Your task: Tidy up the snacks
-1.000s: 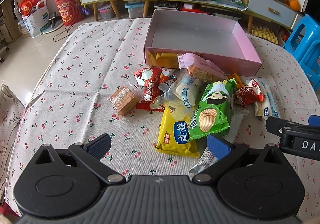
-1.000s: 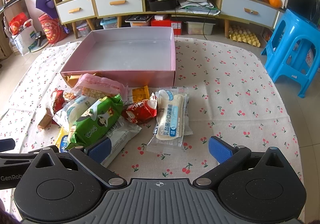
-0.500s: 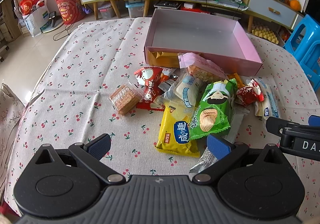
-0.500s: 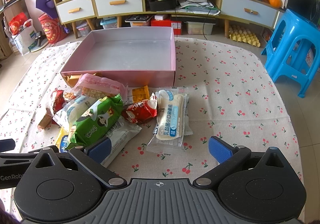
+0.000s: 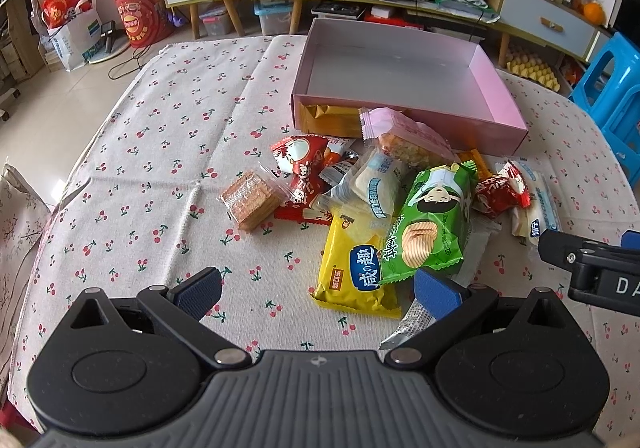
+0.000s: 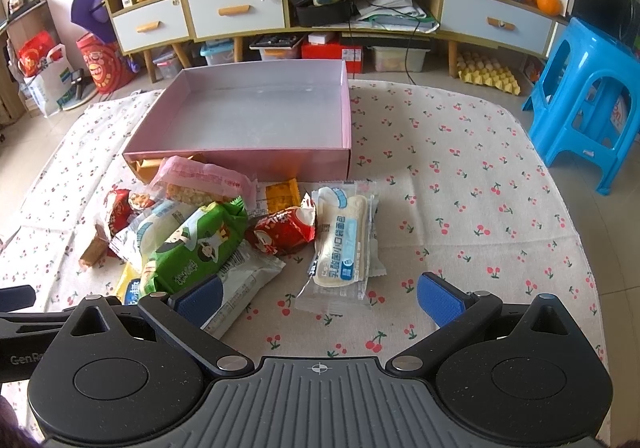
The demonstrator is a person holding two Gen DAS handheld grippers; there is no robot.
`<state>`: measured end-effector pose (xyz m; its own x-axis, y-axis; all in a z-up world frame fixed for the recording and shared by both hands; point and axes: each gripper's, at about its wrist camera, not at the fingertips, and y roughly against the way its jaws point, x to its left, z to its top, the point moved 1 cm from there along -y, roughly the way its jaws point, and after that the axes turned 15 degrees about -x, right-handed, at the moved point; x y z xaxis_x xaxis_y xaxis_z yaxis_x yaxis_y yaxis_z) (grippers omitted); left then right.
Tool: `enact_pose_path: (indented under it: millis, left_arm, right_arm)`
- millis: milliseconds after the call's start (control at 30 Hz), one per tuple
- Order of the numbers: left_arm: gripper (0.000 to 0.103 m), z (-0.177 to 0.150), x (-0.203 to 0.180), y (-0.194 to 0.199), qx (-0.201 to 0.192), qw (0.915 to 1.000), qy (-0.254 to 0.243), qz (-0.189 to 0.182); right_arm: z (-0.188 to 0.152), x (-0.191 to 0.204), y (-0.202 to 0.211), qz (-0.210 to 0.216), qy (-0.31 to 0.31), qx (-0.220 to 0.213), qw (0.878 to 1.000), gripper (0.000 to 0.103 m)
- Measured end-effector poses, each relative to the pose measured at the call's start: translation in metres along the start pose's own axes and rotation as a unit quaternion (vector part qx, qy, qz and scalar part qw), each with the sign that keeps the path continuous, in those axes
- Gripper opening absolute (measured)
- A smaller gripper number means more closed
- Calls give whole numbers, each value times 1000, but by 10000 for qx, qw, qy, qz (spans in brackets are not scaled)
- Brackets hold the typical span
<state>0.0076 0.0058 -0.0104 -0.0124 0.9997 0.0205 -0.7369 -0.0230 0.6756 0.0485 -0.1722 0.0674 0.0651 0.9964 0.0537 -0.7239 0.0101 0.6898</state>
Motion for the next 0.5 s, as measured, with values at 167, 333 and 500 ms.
enact_pose_path:
  millis: [167, 333, 500]
  left_arm:
    - [103, 1, 0, 1, -6, 10000, 21, 0]
    - [103, 1, 0, 1, -4, 10000, 35, -20]
    - [103, 2, 0, 3, -30, 10000, 43, -47]
  right_arm:
    - [2, -1, 0, -29, -40, -37, 10000, 103]
    - [2, 0, -1, -30, -17, -25, 10000, 103]
    - [3, 0, 1, -25, -2, -64, 10000, 103]
